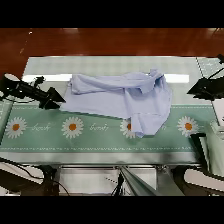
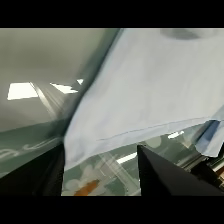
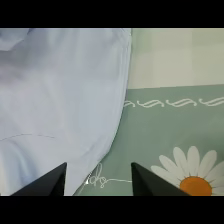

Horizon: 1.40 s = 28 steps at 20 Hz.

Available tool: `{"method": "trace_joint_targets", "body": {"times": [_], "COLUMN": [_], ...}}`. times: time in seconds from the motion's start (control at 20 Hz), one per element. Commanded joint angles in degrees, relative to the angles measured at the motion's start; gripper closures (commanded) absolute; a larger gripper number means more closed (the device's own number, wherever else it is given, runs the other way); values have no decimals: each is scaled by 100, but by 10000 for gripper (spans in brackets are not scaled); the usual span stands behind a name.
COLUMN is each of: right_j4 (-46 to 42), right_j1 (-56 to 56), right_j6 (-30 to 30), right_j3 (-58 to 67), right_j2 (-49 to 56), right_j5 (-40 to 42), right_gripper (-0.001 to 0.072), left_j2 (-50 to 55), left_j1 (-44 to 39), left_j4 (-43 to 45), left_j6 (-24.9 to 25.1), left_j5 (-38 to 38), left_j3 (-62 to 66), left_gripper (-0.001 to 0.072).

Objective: Fold the shirts.

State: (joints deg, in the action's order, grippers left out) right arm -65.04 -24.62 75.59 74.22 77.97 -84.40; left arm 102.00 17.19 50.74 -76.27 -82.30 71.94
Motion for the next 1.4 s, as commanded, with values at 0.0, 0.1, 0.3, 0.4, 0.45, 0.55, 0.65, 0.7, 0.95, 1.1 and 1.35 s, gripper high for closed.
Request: {"method": "trace_joint_targets", "body": {"times": [0.0,0.1,0.3,0.4,0.45,0.55,0.65,0.7,0.95,1.1,1.35], "right_j4": [15,4,-743,-1338,-1322,-828,-201,26,1134,1180,1202], "right_j1": [-2,-2,-4,-68,-214,-546,-748,-752,-367,271,1259], "right_j6": [20,20,20,26,70,98,-160,-278,-372,-326,555], "right_j3": [-7,-7,-9,-160,-413,-1161,-2002,-2345,-3355,-3582,-3595], "right_j2": [-4,-4,-4,-31,-92,-293,-496,-555,-564,-564,-564], "right_j5": [24,-7,-229,-328,-282,-144,72,240,1488,2273,3812], "right_gripper": [214,214,214,214,214,214,213,213,213,213,229], "left_j2": [188,348,437,415,393,345,332,332,293,284,286], "left_j1": [-387,-638,-811,-785,-778,-780,-780,-780,-780,-780,-778], "left_j4": [72,72,72,70,70,68,68,68,22,26,28], "left_j6": [-256,-350,-334,-232,-181,-111,-74,-72,-74,-70,-44], "left_j5": [90,92,229,160,125,127,122,107,-2,-70,-48], "left_j3": [-4,-4,13,105,153,262,393,461,678,772,782], "left_gripper": [188,189,635,683,683,683,683,683,683,683,683]}}
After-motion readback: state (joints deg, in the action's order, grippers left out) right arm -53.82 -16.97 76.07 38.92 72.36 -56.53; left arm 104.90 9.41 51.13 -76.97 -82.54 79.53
